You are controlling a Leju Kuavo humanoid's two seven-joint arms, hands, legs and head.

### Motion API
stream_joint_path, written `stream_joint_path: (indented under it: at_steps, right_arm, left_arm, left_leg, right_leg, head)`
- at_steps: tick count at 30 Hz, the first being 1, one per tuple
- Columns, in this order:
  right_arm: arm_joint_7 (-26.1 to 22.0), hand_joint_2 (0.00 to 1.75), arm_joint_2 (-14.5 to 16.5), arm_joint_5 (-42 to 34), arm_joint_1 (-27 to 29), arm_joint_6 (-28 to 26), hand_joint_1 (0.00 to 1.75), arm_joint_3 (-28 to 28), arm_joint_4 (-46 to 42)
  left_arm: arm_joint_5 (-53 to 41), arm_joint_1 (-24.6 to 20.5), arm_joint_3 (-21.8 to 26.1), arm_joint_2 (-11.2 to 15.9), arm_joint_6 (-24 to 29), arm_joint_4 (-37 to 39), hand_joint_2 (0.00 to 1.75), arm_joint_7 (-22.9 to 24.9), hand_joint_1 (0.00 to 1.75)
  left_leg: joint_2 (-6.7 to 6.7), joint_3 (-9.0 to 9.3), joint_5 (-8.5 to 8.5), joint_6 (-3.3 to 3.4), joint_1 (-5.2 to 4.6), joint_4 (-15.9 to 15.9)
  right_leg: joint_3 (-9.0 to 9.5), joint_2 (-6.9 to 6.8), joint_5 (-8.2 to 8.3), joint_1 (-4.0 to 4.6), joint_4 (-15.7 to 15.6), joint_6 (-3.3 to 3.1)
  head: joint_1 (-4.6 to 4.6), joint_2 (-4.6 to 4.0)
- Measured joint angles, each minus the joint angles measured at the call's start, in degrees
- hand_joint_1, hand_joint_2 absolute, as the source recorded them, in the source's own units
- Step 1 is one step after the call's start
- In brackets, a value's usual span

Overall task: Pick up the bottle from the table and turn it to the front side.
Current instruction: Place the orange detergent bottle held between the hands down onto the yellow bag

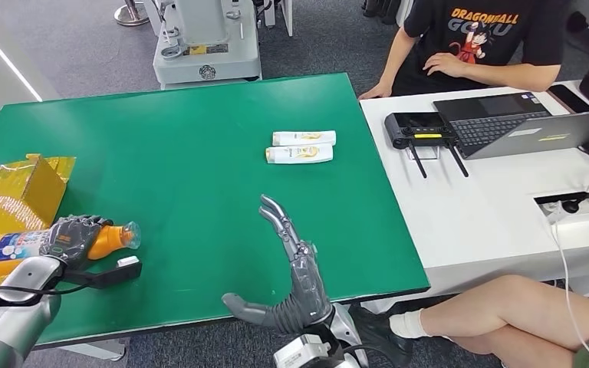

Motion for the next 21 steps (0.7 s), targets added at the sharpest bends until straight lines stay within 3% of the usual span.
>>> stream_joint_path:
  at_steps: [10, 21]
  right_arm:
    - [-0.36, 1.75, -0.07, -1.25, -0.91, 1.02, 0.0, 1.0, 0.72]
    - [-0.42, 1.75, -0.2, -1.76, -1.57, 1.14, 0.0, 1.93, 1.09]
  left_arm:
    - [-3.18, -4.27, -0.06, -1.21, -2.32, 3.81, 1.75, 6.37, 1.75]
    - [-4.43, -5.91, -0.04, -0.94, -3.96, 5.45, 1.75, 9.21, 1.75]
  left_leg:
    - [0.0, 0.0, 0.01, -0.01, 0.02, 0.0]
    - [0.0, 0.0, 0.01, -0.01, 0.01, 0.0]
  right_leg:
    - [0.0, 0.0, 0.0, 0.02, 0.02, 0.0]
    - [0.02, -0.01, 0.0, 0.01, 0.01, 0.0]
  head:
    - [-0.02, 0.0]
    - [-0.01, 0.0]
